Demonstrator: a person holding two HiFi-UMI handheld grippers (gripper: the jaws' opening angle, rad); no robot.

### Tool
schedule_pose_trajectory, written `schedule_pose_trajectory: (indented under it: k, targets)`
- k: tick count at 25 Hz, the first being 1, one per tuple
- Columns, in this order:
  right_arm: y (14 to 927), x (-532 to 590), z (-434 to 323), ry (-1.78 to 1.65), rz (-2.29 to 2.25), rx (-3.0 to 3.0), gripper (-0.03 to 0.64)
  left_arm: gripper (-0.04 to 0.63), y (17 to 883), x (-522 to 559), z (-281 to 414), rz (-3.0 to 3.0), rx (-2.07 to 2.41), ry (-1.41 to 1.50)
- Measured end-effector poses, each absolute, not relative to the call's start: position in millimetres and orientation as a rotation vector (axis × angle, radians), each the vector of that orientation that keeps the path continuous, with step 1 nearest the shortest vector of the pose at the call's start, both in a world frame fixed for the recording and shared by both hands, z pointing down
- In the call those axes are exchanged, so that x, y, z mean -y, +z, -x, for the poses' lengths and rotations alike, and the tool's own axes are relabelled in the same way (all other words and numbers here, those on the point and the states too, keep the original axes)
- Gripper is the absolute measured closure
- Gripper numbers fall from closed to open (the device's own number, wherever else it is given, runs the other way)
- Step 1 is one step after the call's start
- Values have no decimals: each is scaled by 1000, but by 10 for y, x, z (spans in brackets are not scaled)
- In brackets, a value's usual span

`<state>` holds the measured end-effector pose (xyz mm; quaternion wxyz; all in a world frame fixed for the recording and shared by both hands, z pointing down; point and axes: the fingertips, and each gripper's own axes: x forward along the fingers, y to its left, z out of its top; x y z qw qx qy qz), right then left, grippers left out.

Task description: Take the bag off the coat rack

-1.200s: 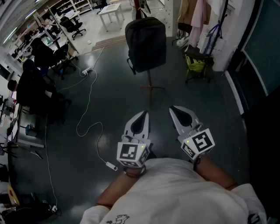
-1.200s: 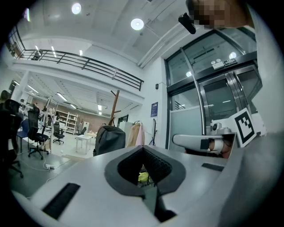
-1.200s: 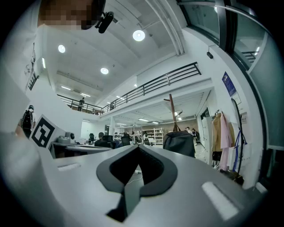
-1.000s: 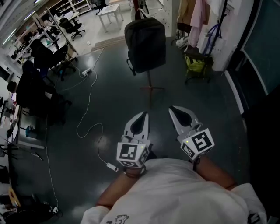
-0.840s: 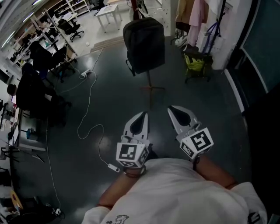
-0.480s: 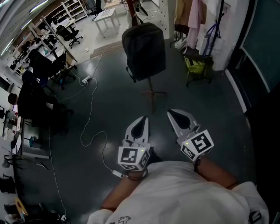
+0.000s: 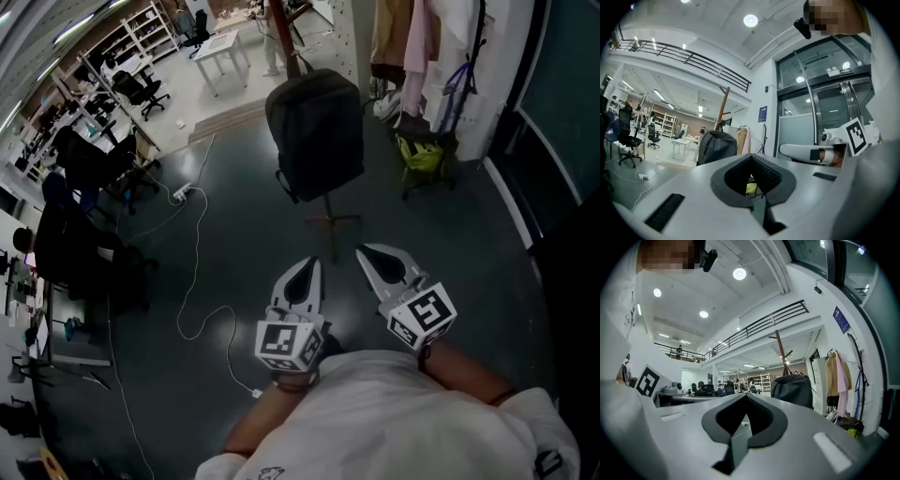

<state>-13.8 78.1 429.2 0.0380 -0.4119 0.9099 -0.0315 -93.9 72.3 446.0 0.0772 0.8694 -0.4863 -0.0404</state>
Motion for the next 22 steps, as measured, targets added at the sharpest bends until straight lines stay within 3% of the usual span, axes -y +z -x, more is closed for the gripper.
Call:
schedule_pose_trajectory:
  k: [13,22]
  targets:
    - [4072,123,861,-98,1303,-2751,615,595,4192,261,1559,-2700,1362,-92]
    - [4117,517,971,-104,1311,-2755,615,595,4257,690,1623,-2685,1322,-104]
